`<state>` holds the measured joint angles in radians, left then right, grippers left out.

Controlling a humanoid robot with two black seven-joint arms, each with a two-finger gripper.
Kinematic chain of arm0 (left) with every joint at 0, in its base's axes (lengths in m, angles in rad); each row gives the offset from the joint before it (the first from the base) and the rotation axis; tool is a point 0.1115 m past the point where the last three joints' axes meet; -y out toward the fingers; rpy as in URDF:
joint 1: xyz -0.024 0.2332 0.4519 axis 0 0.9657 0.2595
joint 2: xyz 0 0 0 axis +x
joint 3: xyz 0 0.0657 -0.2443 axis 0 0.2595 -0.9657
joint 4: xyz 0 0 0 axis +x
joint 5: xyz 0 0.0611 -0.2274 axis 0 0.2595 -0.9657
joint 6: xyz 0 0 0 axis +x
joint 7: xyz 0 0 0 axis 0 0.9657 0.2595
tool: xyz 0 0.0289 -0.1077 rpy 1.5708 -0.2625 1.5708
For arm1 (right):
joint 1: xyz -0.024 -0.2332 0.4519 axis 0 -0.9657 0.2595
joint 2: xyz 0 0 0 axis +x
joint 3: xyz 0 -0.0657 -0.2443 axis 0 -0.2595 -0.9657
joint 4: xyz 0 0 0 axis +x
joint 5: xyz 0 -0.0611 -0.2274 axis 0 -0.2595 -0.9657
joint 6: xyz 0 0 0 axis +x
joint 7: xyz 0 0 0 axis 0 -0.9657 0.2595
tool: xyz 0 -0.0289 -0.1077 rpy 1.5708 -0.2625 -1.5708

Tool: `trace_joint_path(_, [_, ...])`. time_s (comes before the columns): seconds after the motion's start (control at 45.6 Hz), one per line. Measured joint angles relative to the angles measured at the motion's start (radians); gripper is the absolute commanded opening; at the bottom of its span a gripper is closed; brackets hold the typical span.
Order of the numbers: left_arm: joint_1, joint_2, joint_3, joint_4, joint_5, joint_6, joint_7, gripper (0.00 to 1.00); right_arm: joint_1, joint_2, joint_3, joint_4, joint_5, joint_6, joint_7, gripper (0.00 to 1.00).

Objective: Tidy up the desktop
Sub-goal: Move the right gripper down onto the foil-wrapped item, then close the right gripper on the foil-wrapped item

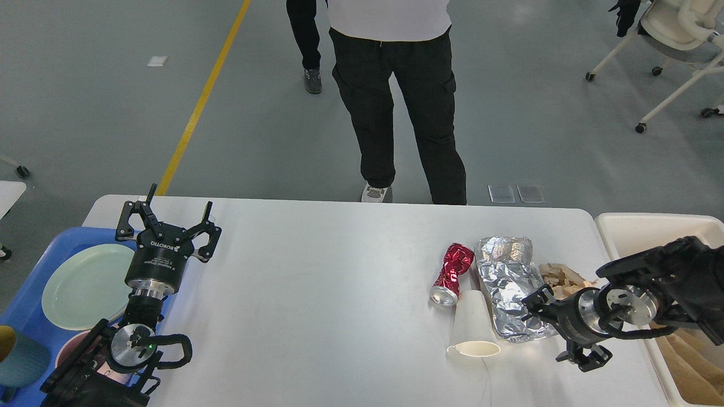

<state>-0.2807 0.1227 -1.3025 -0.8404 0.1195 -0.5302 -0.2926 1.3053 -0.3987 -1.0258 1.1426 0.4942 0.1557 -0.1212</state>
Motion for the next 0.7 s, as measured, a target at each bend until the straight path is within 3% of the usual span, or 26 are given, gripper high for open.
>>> trace_joint_path(0.088, [0.000,0.000,0.000,0.000,0.000,0.000,0.000,0.96,-0.040,0.001,0.021,-0.024,0.009,-0.015,0.000,0.37])
trace_joint_path(0.263, [0.000,0.000,0.000,0.000,0.000,0.000,0.000,0.96,-0.062,0.001,0.058,-0.031,0.014,-0.010,0.001,0.14])
trace_joint_path(0.46, [0.000,0.000,0.000,0.000,0.000,0.000,0.000,0.96,-0.072,-0.001,0.098,-0.043,0.015,-0.019,0.002,0.00])
trace_joint_path(0.701, [0.000,0.000,0.000,0.000,0.000,0.000,-0.001,0.96,-0.102,0.001,0.111,-0.076,0.024,-0.032,0.002,0.00])
